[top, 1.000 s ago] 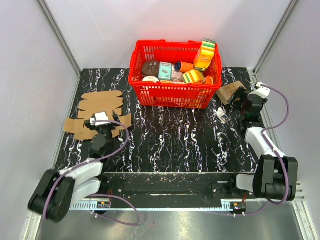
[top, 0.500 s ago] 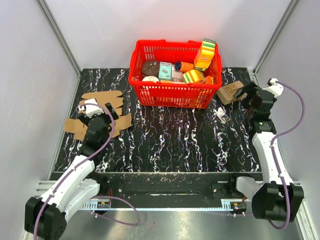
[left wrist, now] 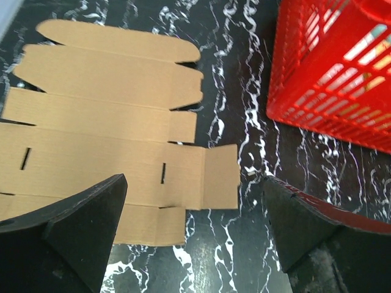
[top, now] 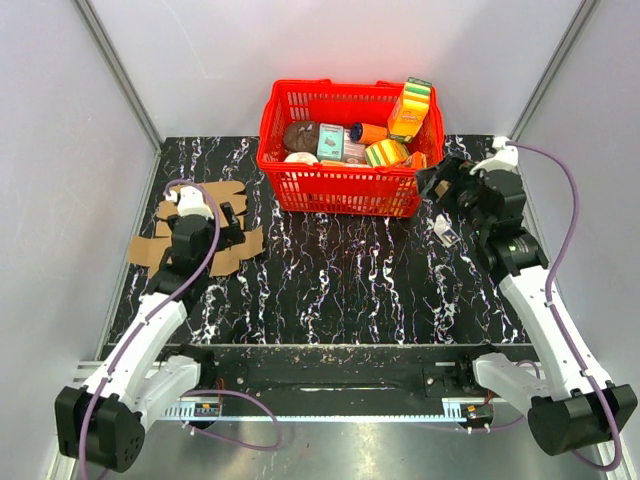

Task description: Fold the paper box

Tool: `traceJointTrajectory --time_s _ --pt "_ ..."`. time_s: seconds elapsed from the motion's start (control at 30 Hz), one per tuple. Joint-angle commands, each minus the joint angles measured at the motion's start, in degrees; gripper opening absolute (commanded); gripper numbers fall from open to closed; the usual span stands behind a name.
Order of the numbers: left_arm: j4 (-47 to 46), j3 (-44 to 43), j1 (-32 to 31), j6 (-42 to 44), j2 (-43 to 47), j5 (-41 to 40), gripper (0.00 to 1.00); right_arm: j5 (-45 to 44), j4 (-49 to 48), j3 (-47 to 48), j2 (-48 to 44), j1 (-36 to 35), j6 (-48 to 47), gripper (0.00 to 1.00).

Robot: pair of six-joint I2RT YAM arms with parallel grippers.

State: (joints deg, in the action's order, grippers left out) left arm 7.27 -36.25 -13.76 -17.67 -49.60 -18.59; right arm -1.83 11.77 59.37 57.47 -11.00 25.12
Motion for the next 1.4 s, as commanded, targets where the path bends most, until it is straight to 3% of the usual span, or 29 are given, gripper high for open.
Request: traceJointTrajectory --time_s 0.0,0.13,0.3,0.93,1.17,1.37 --pt "1.25 -2.33 -0.74 -1.4 -2.24 8.39 0.98 4.02 -0.17 1.27 -0.79 -3.93 1.5 0.98" --pt "6.96 -5.93 -12.32 0.62 -7.77 -6.96 0.98 3.58 -1.57 -0.31 -0.96 -4.2 2.12 0.98" --pt "10.93 -8.92 -16.73 0.36 -16.12 -11.2 0.97 3.67 -1.22 -0.84 -1.4 -4.2 1.94 0.99" --pt "8.29 -18.42 -22.28 3.87 -42.41 -22.45 0.77 5.08 0.62 -2.42 -3.77 -4.2 -0.34 0.99" --pt "11.71 -22.89 -22.28 4.58 -47.42 -25.7 0.66 5.34 0.8 -2.95 -3.86 -4.03 -0.69 0.99" --pt "15.32 -27.55 -22.19 4.58 -53.13 -27.9 0.65 5.43 0.89 -3.21 -4.12 -4.2 -1.13 0.99"
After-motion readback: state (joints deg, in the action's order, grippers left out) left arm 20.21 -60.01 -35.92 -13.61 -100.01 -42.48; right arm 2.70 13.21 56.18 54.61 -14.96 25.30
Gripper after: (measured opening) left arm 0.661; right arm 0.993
